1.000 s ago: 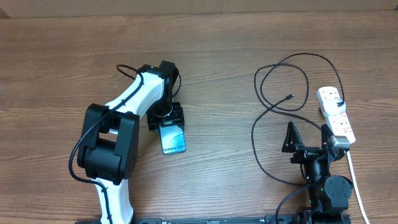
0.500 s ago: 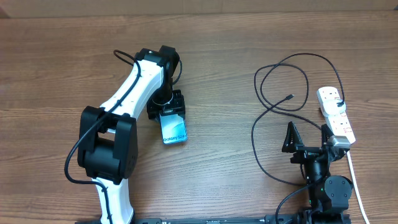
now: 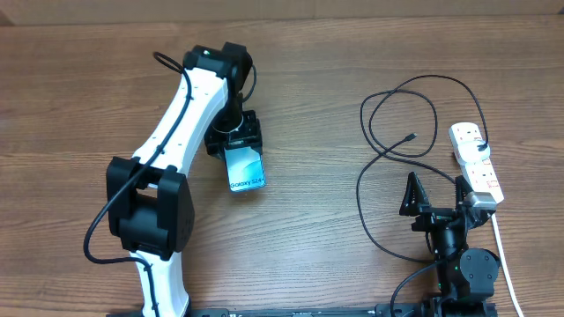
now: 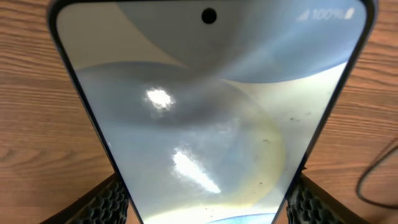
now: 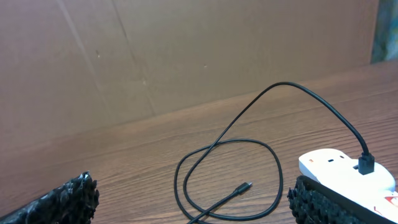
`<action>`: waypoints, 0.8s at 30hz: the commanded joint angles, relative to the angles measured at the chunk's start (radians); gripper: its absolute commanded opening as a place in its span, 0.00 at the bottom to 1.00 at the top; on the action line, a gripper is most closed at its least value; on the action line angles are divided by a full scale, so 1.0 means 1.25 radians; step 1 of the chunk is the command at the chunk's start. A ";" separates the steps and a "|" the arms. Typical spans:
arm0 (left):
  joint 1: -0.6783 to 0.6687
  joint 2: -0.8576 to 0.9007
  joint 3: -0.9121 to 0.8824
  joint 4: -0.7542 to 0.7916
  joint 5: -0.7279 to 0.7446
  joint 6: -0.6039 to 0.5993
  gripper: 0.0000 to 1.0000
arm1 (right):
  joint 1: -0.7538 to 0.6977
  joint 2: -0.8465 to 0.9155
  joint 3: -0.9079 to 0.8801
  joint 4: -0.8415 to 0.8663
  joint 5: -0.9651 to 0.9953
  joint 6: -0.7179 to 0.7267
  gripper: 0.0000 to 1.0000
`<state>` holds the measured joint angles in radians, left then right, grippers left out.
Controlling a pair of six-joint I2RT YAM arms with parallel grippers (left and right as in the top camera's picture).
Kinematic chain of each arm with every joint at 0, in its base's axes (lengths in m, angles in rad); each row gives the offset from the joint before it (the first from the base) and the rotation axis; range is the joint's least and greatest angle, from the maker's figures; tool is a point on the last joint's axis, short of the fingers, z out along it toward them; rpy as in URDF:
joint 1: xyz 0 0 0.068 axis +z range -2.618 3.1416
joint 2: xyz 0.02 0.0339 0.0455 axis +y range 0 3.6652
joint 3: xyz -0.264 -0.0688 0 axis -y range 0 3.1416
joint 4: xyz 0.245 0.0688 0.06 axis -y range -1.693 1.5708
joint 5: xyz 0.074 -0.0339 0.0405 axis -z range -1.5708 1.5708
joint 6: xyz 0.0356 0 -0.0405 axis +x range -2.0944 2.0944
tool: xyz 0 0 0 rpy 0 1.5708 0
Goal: Plug charger to phone and switch on socket
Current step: 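Lift the phone with the left gripper and raise it upright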
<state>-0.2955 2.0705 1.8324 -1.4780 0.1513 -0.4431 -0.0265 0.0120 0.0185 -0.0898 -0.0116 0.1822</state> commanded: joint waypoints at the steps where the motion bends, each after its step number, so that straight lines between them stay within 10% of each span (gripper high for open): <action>1: 0.018 0.002 0.046 -0.014 0.037 -0.005 0.56 | -0.004 -0.007 -0.009 0.005 0.000 -0.007 1.00; 24: 0.028 0.002 0.066 -0.038 0.173 0.016 0.57 | -0.004 -0.007 -0.009 0.005 0.000 -0.006 1.00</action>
<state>-0.2657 2.0705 1.8858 -1.5230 0.3141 -0.4385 -0.0265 0.0120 0.0185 -0.0895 -0.0113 0.1825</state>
